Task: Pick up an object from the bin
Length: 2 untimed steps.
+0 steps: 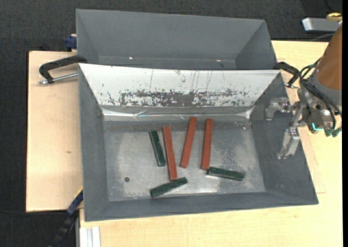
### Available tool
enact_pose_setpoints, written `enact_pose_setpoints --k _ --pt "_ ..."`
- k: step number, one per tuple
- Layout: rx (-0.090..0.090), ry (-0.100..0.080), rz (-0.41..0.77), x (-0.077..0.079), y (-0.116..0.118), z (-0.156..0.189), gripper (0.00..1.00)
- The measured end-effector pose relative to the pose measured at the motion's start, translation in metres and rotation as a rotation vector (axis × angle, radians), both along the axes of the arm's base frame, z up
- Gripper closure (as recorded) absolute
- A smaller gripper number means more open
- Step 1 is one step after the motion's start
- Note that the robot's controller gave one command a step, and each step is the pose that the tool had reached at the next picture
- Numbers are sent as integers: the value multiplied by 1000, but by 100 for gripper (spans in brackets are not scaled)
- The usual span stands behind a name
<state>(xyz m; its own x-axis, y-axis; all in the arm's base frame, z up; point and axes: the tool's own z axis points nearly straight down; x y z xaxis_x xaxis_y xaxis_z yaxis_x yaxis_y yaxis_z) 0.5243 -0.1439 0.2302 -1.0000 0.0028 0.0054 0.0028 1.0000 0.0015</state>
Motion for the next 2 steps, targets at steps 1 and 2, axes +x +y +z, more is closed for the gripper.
enact_pose_setpoints --k 1,2 --pt "-2 -9 3 2 1 5 0" --pt "-5 -16 111 -8 -3 -29 0"
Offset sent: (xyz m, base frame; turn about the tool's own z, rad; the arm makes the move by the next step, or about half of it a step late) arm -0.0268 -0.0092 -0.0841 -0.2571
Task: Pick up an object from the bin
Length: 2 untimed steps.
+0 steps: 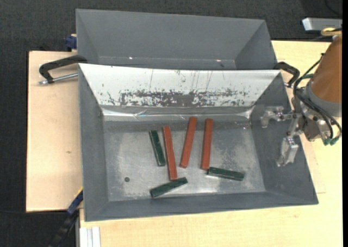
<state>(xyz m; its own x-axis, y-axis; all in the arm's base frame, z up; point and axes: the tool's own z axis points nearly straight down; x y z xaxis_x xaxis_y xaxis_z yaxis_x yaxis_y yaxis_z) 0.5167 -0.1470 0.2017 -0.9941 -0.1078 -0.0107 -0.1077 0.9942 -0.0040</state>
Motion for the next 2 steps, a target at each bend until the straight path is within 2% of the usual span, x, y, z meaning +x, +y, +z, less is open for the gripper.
enact_pose_setpoints --k 1,2 --pt "3 12 154 -13 -3 -30 0" --pt "4 9 -31 -21 -6 -36 0"
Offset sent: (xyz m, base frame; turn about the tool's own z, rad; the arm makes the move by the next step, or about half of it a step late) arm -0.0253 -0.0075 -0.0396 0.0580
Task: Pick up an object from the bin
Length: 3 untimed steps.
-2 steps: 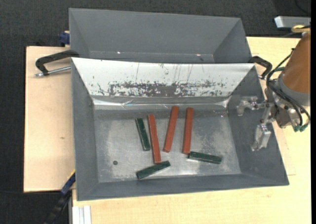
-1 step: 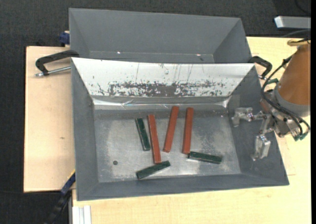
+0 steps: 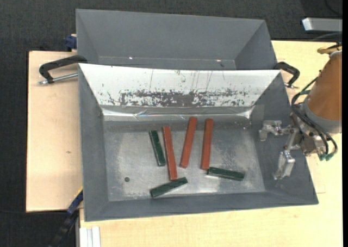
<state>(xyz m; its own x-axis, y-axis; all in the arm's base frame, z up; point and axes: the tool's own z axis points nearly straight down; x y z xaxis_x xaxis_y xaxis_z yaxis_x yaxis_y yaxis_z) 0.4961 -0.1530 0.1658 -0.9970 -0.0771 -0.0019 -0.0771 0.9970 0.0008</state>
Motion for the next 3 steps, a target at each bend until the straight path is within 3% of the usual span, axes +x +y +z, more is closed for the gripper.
enact_pose_setpoints --k 1,2,3 --pt "-1 1 177 -2 13 -1 0" --pt "-2 -6 237 6 49 -61 0" --pt "3 9 237 -5 78 -78 0"
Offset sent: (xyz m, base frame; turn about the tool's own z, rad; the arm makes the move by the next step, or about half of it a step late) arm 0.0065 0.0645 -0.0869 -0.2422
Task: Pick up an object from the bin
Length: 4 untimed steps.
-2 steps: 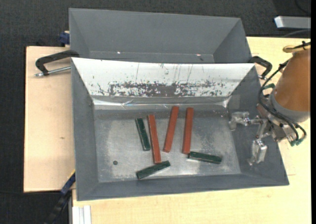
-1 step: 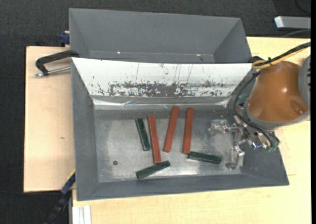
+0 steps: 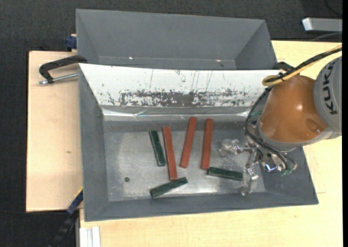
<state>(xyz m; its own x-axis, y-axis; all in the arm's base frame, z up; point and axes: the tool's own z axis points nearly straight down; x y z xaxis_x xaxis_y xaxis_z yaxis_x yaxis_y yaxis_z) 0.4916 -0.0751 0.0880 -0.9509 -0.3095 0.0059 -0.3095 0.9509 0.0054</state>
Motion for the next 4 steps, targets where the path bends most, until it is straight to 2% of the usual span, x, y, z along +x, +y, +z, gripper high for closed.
enact_pose_setpoints --k 1,2,3,4 --pt "-2 -8 -12 5 -26 -17 100" --pt "-2 -9 -11 5 -25 -17 0" --pt "-3 -9 -10 4 -25 -17 100" --pt "-3 -9 -10 4 -25 -17 100"
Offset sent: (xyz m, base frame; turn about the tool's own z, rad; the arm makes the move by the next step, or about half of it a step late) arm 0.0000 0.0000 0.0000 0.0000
